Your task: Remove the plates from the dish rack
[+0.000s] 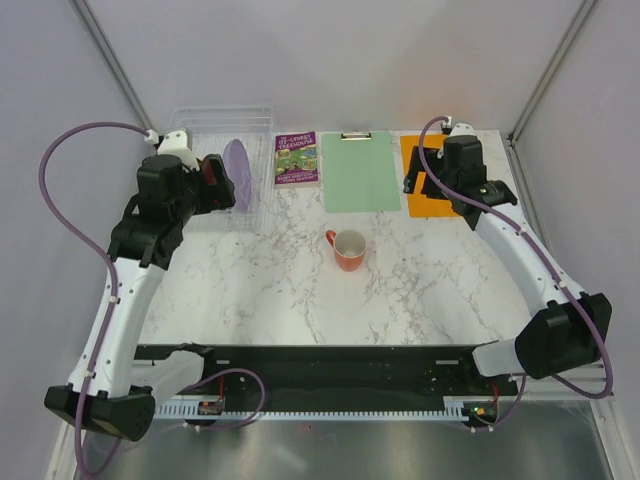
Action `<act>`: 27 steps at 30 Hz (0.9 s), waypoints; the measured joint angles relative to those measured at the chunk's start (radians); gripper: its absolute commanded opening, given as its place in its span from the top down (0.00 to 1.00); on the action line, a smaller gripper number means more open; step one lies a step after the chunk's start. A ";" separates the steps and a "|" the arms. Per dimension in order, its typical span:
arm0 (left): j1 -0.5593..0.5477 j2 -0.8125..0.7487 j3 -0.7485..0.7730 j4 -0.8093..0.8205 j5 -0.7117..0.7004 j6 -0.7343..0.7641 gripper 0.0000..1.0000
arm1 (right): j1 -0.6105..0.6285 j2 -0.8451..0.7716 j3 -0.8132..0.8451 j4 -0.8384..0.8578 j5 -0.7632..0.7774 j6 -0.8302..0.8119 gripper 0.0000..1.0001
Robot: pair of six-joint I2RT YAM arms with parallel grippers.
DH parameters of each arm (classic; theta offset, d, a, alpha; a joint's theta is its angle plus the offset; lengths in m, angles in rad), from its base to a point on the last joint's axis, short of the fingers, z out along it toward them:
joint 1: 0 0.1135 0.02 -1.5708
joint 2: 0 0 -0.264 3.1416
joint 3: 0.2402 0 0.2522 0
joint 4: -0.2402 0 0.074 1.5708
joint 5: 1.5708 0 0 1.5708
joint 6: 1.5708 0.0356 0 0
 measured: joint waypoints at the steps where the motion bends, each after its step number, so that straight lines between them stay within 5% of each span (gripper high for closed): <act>1: 0.000 0.021 0.008 0.000 -0.019 0.003 0.00 | 0.000 0.013 0.007 -0.001 -0.006 0.003 0.02; 15: 0.059 0.315 0.028 0.053 -0.010 0.054 0.00 | 0.000 0.128 0.090 -0.001 -0.039 0.011 0.02; 27: 0.059 0.525 0.064 0.277 -0.187 0.116 0.18 | 0.000 0.268 0.126 0.000 -0.051 0.002 0.02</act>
